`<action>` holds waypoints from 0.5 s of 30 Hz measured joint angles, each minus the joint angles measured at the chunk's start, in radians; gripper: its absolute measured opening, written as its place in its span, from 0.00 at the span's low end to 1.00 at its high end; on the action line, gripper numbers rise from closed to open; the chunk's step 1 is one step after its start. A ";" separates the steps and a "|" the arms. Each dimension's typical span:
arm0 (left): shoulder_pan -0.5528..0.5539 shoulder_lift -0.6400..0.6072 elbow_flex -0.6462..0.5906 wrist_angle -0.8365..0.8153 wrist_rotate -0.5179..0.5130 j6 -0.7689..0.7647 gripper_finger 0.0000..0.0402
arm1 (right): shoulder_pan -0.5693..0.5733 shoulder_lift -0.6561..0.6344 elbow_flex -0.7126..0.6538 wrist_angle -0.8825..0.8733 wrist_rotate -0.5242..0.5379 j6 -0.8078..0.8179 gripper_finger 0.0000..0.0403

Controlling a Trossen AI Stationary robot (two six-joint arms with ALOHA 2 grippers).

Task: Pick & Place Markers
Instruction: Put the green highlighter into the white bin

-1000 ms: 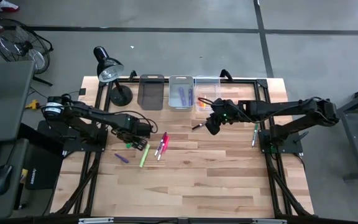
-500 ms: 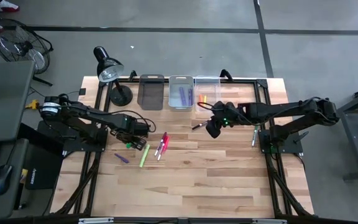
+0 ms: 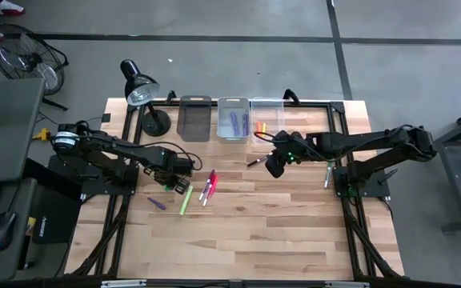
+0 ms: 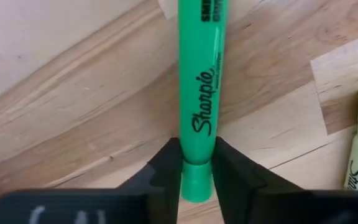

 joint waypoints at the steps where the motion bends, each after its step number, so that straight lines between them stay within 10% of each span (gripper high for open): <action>1: 0.000 0.000 0.000 -0.001 0.000 0.003 0.15 | 0.000 0.000 0.000 0.000 0.000 0.000 0.32; 15: -0.002 0.004 0.105 -0.008 -0.085 0.179 0.17 | 0.000 0.000 0.000 0.000 -0.004 0.000 0.32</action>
